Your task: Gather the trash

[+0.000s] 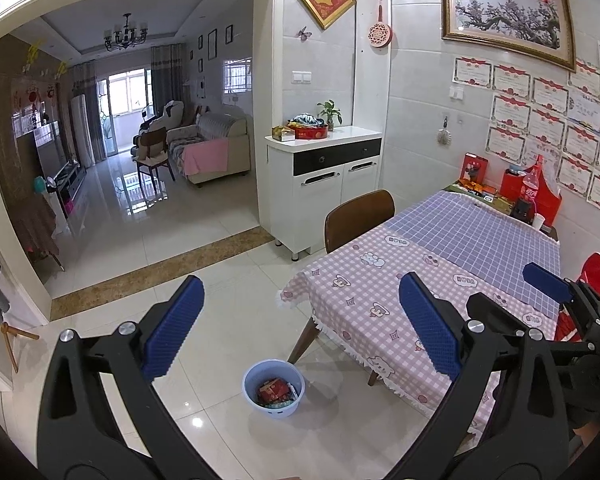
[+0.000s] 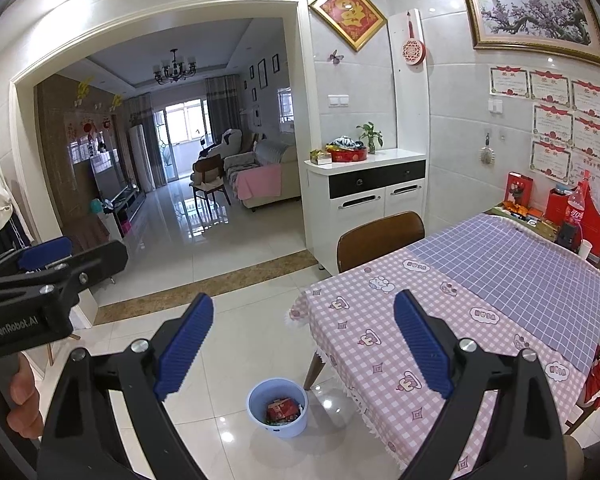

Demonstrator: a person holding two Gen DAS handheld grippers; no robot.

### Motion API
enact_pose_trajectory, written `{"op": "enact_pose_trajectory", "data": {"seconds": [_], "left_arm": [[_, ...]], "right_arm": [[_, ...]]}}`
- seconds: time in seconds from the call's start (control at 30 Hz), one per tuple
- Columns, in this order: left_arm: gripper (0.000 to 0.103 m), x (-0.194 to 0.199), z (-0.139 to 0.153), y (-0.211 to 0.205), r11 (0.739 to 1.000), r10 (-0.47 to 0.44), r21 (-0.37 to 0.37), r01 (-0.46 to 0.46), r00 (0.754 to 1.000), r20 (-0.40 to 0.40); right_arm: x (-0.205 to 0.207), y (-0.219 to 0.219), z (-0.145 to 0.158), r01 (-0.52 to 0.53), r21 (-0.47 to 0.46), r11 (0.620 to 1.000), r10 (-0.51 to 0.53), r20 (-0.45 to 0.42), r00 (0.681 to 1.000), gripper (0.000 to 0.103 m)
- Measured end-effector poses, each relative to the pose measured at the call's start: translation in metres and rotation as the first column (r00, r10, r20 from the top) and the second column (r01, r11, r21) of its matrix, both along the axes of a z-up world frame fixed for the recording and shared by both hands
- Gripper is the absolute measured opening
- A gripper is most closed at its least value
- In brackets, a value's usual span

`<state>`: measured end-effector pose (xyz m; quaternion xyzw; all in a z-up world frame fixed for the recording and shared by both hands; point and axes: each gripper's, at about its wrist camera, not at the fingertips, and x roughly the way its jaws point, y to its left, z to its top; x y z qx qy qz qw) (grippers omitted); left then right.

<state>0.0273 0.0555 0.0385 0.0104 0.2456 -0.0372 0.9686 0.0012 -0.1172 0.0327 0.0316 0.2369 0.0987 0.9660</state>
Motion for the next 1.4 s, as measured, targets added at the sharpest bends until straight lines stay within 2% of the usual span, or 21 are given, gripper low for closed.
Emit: {"op": "enact_pose_trajectory", "data": {"seconds": [0.9, 1.4], "left_arm": [[0.096, 0.012, -0.006, 0.007, 1.000, -0.005, 0.008, 0.005, 1.000, -0.018], [0.096, 0.024, -0.010, 0.013, 1.000, -0.010, 0.011, 0.010, 0.999, -0.031]], "right_arm": [[0.008, 0.005, -0.005, -0.008, 0.009, 1.000, 0.008, -0.022, 1.000, 0.090], [0.027, 0.015, -0.010, -0.009, 0.010, 1.000, 0.009, -0.040, 0.999, 0.090]]}}
